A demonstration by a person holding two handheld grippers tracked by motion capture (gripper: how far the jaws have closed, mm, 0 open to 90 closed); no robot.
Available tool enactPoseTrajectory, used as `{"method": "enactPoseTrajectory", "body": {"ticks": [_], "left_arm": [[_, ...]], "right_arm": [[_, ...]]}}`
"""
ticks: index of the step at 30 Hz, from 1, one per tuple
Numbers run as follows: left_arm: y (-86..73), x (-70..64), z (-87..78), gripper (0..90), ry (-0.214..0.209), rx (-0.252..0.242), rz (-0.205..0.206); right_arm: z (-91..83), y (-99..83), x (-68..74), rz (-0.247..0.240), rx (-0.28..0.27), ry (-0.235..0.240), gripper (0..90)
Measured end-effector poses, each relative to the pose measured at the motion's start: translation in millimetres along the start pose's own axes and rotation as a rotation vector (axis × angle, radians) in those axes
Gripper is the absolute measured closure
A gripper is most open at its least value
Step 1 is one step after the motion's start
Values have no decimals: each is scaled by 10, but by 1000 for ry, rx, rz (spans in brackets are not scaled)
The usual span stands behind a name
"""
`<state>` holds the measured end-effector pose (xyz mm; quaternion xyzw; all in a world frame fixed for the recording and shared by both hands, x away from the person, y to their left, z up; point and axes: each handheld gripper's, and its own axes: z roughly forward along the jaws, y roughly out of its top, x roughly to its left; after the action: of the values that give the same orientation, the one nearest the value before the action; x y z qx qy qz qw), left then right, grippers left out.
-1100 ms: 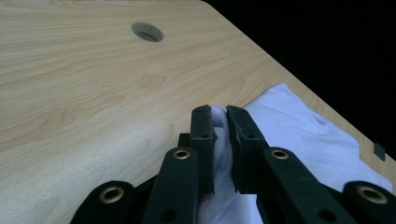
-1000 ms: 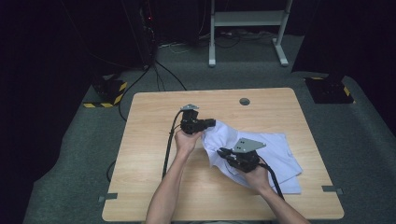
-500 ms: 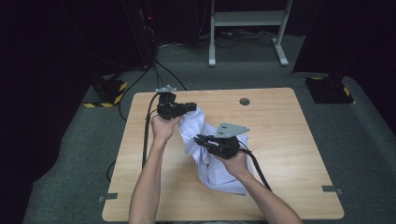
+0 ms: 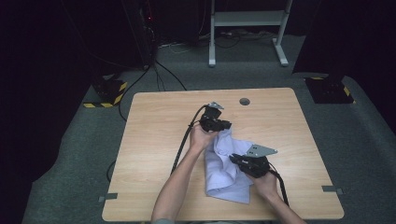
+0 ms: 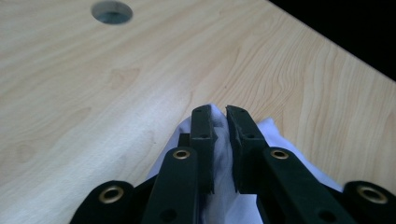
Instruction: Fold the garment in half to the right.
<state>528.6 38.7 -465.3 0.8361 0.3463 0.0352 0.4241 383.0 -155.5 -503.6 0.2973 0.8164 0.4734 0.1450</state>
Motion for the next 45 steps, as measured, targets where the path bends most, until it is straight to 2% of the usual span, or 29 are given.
{"method": "enactPoseTrajectory", "body": {"ticks": [3, 6, 10, 12, 14, 16, 18, 21, 24, 27, 30, 34, 39, 45], "left_arm": [[-38, -27, 136, 817, -10, 13, -8], [-67, -74, 236, 811, -14, 23, 5], [-91, -113, 318, 776, -9, 42, 18], [-113, -117, 355, 692, -6, 58, 13], [-133, -115, 361, 604, 9, 57, 8], [-146, -105, 321, 492, 17, 33, -10], [-157, -105, 219, 364, 52, -19, -25], [-200, -100, 18, 247, 102, -83, -48], [-307, -106, -178, 188, 158, -135, -74], [-472, -123, -310, 139, 227, -157, -97], [-644, -133, -348, 117, 290, -140, -111], [-853, -134, -282, 88, 364, -79, -138], [-927, -116, -165, 80, 403, -28, -137], [-943, 47, -157, 78, 455, -22, -172]], "right_arm": [[0, -136, -18, 7, 31, -17, 818], [-11, -223, -37, 8, 52, -23, 799], [13, -314, -69, 18, 113, -30, 748], [40, -354, -85, 21, 144, -33, 663], [41, -364, -102, 29, 144, -36, 630], [33, -353, -108, 27, 142, -41, 522], [-18, -342, -138, 33, 125, -48, 434], [-119, -348, -197, 38, 101, -68, 370], [-207, -383, -270, 45, 95, -93, 340], [-245, -438, -320, 42, 119, -138, 327], [-226, -481, -330, 31, 145, -162, 323], [-140, -479, -306, 0, 172, -197, 304], [-28, -429, -311, -11, 169, -204, 302], [192, -286, -407, -2, 177, -193, 301]]}}
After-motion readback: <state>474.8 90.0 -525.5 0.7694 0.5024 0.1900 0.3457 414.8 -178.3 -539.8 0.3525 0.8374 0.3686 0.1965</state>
